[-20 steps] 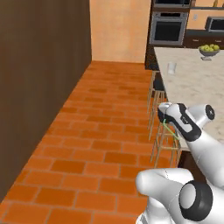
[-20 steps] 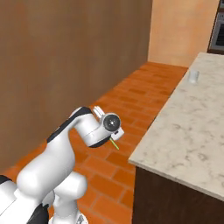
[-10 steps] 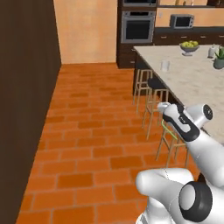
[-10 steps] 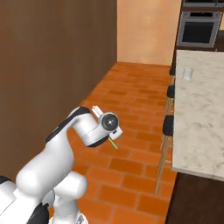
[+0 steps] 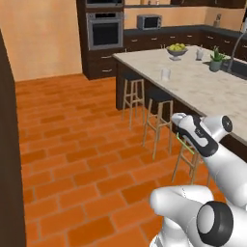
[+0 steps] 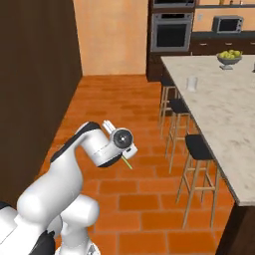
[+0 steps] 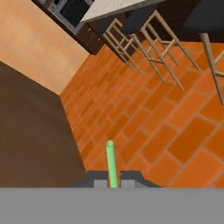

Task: Take a straw from the drawer in front and place it inside the glass cup on the dining counter.

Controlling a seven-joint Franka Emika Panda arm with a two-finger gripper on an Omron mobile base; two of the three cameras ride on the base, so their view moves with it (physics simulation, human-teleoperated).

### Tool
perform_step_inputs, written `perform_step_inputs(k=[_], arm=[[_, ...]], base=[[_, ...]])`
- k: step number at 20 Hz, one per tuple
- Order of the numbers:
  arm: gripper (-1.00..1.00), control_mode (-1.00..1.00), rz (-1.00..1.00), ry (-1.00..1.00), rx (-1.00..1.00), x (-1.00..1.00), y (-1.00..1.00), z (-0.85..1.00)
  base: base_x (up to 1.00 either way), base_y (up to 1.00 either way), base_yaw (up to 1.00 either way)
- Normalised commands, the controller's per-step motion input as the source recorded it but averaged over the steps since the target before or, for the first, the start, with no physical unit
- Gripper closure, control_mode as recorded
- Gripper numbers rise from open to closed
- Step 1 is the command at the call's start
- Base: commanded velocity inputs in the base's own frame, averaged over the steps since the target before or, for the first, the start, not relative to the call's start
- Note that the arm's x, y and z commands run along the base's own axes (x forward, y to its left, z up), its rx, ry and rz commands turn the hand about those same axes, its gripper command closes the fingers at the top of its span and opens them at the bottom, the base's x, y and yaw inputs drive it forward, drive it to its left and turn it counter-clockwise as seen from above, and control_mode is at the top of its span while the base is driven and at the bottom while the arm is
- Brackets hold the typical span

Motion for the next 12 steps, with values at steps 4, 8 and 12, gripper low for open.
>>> perform_step_inputs(k=[4,8,12], arm=[[1.0,1.0,0.0,0.0,0.0,0.0,0.0,0.0],[1.0,1.0,0.0,0.0,0.0,0.0,0.0,0.0],[1.0,1.0,0.0,0.0,0.0,0.0,0.0,0.0]], base=[[0.82,0.84,-0.52],[0.8,0.87,-0.53],[0.75,0.89,-0.53]])
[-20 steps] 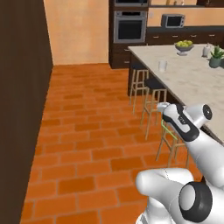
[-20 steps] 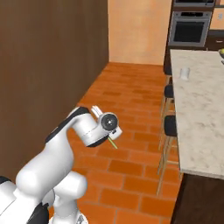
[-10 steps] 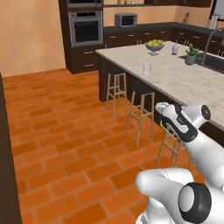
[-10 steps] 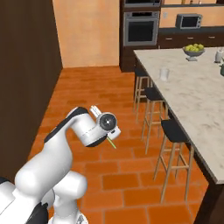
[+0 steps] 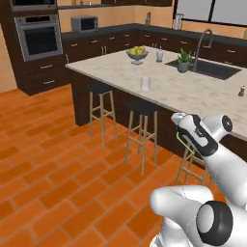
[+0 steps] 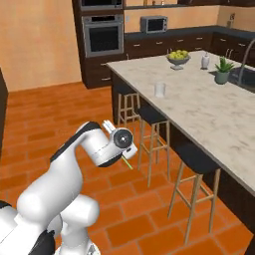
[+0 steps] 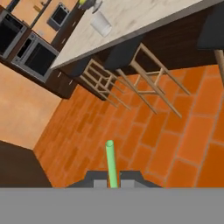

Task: Take a straw from the drawer in front and place it inside the glass cup on the dining counter.

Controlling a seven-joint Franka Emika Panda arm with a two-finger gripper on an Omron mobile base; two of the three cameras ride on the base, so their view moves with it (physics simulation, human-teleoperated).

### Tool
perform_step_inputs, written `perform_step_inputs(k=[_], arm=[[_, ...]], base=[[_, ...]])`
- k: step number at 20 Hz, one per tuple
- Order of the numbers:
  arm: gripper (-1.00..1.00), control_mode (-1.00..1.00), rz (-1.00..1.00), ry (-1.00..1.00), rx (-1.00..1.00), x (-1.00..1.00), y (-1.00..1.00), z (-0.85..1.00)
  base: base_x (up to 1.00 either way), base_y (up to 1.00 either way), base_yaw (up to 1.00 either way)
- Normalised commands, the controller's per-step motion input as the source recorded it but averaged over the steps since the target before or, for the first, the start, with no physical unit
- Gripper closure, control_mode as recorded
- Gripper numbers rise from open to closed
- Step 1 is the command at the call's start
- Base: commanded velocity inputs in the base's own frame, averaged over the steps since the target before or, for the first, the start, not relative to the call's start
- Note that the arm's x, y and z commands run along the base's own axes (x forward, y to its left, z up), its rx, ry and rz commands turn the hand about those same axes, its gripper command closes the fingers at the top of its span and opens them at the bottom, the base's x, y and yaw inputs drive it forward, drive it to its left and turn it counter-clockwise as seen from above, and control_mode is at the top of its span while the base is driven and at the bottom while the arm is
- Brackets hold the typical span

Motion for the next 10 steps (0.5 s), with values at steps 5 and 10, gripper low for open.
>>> perform_step_inputs(k=[5,10], arm=[[1.0,1.0,0.0,0.0,0.0,0.0,0.0,0.0],[1.0,1.0,0.0,0.0,0.0,0.0,0.0,0.0]], base=[[0.76,0.86,-0.54],[0.73,0.86,-0.55]])
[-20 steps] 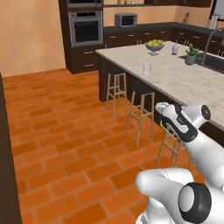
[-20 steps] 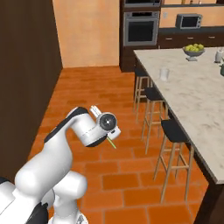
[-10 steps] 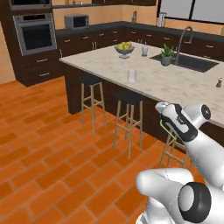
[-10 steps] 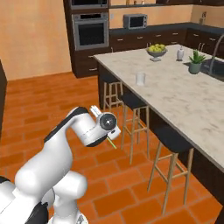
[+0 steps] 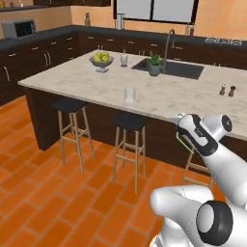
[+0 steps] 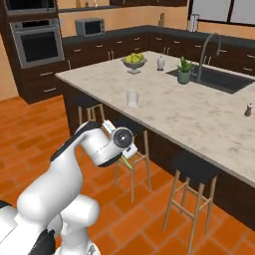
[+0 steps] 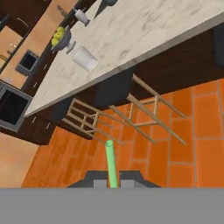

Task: Take a straw from the drawer in front and place it inside the glass cup on the dining counter.

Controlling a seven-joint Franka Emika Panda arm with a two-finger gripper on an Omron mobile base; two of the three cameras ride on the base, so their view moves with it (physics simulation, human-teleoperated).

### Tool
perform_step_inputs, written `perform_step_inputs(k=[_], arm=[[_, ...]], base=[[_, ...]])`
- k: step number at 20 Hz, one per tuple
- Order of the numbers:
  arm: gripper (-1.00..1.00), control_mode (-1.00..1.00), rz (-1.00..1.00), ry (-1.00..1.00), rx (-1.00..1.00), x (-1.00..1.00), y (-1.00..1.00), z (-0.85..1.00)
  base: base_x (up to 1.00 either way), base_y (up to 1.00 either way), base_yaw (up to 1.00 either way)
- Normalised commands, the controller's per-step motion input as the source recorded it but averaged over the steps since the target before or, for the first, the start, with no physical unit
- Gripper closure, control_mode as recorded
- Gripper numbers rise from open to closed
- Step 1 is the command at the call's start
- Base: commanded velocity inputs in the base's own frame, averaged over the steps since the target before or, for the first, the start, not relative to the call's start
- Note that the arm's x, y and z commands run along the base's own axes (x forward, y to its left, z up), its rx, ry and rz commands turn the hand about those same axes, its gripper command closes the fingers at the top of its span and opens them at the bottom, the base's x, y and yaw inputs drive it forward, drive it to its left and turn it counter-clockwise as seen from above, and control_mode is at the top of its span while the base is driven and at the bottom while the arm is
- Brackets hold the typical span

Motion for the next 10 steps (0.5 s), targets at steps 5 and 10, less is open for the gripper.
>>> perform_step_inputs(k=[5,10], arm=[[1.0,1.0,0.0,0.0,0.0,0.0,0.0,0.0],[1.0,1.0,0.0,0.0,0.0,0.0,0.0,0.0]], base=[[0.71,0.89,-0.54],[0.68,0.97,-0.49]])
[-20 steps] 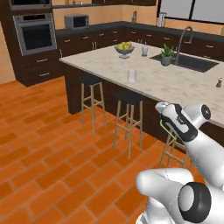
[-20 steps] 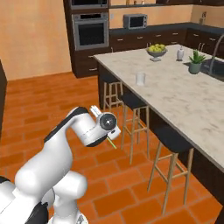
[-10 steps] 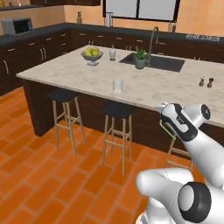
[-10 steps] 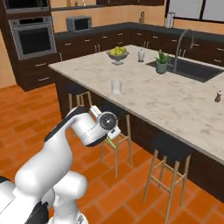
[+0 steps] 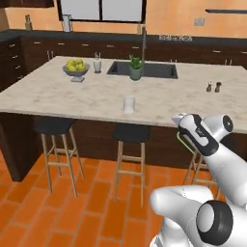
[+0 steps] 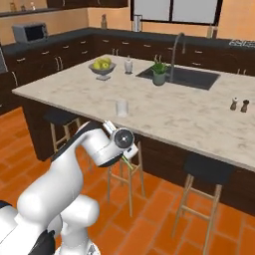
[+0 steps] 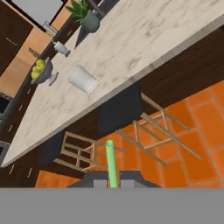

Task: Take a straw from the drawer in front and place it inside the glass cup on the dining counter.

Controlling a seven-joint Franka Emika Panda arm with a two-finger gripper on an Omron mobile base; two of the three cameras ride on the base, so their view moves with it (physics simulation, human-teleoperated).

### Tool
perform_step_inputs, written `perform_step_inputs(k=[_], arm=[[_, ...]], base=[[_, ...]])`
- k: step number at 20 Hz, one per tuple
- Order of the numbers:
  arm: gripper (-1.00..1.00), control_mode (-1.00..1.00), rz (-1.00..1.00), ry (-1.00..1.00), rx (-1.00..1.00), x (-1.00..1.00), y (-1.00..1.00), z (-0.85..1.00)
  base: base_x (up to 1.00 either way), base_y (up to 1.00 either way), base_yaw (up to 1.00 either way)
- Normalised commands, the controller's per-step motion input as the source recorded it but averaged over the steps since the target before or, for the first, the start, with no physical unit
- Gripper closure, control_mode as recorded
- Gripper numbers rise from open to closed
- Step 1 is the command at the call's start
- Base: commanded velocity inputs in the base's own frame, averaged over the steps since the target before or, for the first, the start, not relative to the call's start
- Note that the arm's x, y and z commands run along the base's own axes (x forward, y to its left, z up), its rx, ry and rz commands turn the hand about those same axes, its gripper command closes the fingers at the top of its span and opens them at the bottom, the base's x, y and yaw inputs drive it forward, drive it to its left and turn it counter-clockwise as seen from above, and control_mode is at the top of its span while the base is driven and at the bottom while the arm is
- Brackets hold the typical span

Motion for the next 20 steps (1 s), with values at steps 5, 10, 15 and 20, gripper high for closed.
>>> perform_step_inputs(k=[5,10,15,20], arm=[[1.0,1.0,0.0,0.0,0.0,0.0,0.0,0.0],[1.0,1.0,0.0,0.0,0.0,0.0,0.0,0.0],[1.0,1.0,0.0,0.0,0.0,0.0,0.0,0.0],[1.0,1.0,0.0,0.0,0.0,0.0,0.0,0.0]], base=[[0.79,0.83,-0.49],[0.91,0.41,-0.41],[0.84,0.17,-0.3],[0.67,0.63,-0.11]])
